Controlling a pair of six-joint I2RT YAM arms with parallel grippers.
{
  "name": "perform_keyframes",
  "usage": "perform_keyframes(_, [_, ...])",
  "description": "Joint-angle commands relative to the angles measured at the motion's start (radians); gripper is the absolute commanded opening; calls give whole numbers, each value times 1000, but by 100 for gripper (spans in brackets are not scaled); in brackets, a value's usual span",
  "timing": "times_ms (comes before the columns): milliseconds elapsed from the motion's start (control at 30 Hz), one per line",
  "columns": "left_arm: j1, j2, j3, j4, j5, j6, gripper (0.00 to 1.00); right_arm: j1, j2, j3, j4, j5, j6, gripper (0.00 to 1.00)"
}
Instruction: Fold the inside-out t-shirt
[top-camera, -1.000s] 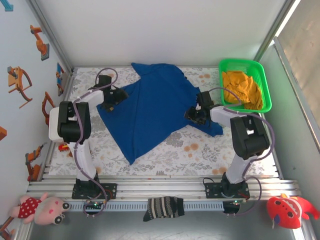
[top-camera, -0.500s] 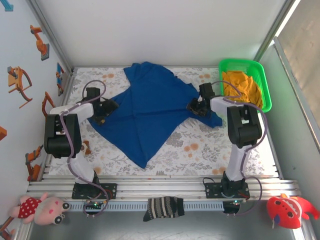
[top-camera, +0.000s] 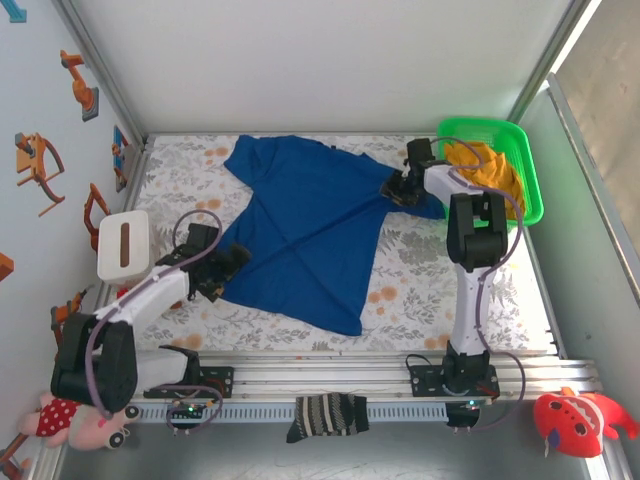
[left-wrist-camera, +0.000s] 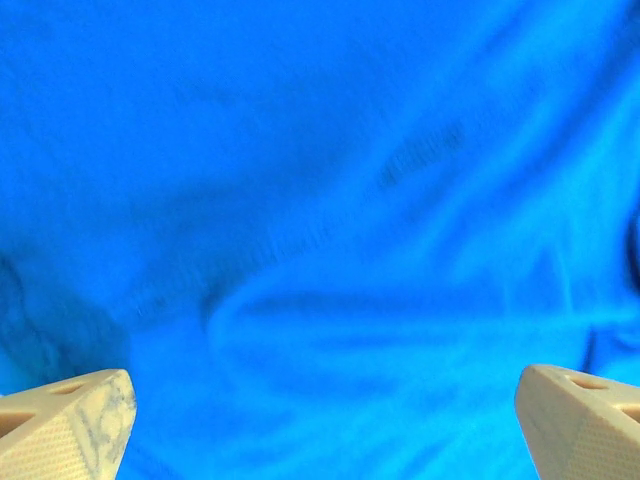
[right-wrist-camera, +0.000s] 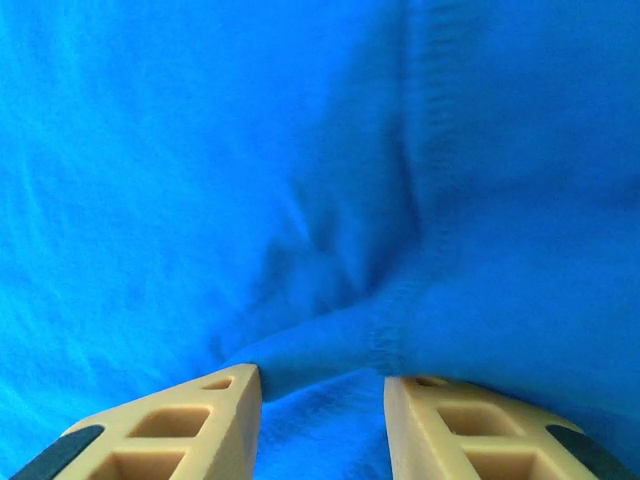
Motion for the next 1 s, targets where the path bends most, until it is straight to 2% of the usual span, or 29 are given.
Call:
perform_keyframes(0, [-57,-72,49,-73,-89,-84,98,-15,-88,3,-35,-57,-49,36])
perform_keyframes(100, [-60,-54,134,-96,-118,-26,99,-10,-221,-97,8,-107,-32,37])
perform_keyframes(233, [-37,72,274,-114,-138,113,100,19,-412,-317,81,-130,-4,37])
perform_keyframes(400, [24,284,409,-81,-68,258,100,108,-597,-557,152,-111,35,37])
perform_keyframes(500, [53,383,455,-70,-20,291,100,196,-650,-650,193,-81,66,36])
perform_keyframes(667, [64,473,465,-16,40,294,99,316,-624,-748,276,-32,118,36])
perform_keyframes(767, [66,502,433,28,62,269,99,329,-565,-780,341,-37,151,36])
perform_keyframes(967, [91,512,330,95,79,218,99,329,-430,-744,344,-14,138,35])
